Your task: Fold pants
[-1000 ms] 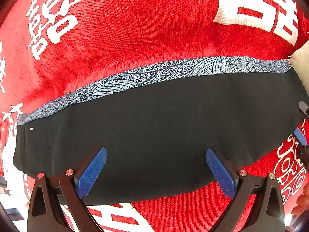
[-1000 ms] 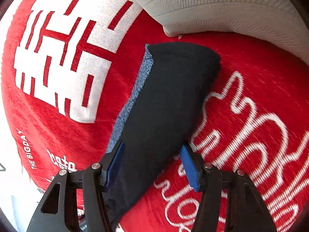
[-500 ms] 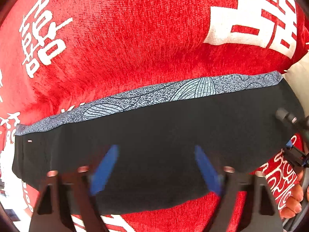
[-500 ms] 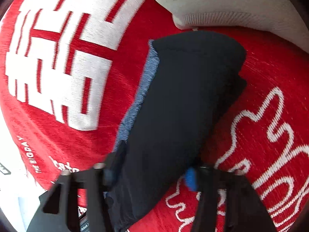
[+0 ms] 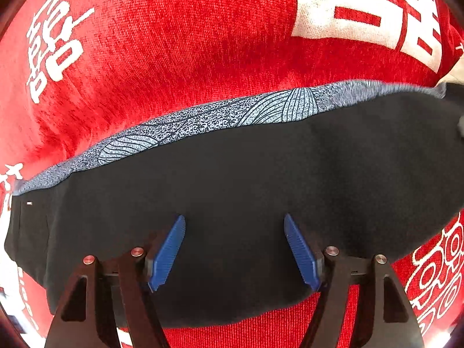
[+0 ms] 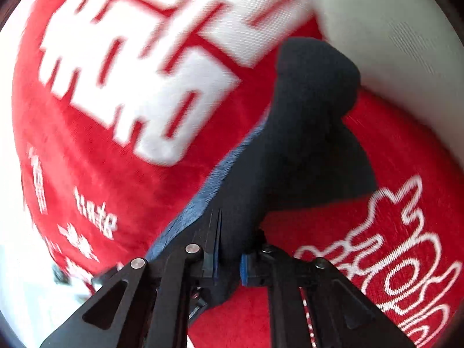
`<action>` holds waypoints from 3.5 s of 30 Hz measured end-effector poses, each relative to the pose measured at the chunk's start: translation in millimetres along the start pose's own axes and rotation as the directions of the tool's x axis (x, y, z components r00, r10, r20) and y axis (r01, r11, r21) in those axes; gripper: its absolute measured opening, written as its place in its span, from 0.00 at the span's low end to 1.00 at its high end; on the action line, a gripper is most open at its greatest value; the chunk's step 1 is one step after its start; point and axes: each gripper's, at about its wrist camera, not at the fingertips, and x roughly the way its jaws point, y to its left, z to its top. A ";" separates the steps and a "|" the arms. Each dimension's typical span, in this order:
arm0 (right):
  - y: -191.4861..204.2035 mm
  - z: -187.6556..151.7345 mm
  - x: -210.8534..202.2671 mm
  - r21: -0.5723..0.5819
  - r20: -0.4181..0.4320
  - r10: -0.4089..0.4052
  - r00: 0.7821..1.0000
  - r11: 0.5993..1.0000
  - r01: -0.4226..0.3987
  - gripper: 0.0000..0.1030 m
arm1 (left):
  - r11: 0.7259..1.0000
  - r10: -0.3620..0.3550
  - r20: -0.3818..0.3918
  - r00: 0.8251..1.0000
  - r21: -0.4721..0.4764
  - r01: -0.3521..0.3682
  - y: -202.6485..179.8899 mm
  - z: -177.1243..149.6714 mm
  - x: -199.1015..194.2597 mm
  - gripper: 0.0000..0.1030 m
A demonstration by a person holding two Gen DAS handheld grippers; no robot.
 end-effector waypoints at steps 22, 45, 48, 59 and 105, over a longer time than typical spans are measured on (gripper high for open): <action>250.6 -169.5 121.8 -0.760 -0.048 -0.292 0.955 0.631 0.155 0.11 | 0.974 0.016 -0.017 1.000 -0.224 -0.020 276.9 -66.4 -53.8 0.68; 224.3 -221.7 112.6 -0.750 -0.002 -0.504 0.863 0.572 0.333 0.53 | 0.904 -0.387 -0.018 0.922 -0.203 0.375 322.0 -32.5 -37.2 0.79; 215.4 -216.1 106.8 -0.721 -0.018 -0.505 0.863 0.605 0.339 0.53 | 0.898 -0.407 -0.037 0.913 -0.199 0.392 313.3 -24.5 -27.2 0.79; 200.1 -211.3 102.6 -0.666 -0.104 -0.471 0.876 0.687 0.290 0.47 | 0.899 -0.421 -0.146 0.895 -0.195 0.391 284.3 -21.3 -6.3 0.13; 277.9 -186.3 180.6 -0.737 -0.206 -0.400 0.893 0.664 0.127 0.50 | 0.967 -0.148 -0.097 0.984 -0.224 0.123 308.6 -84.4 -57.1 0.79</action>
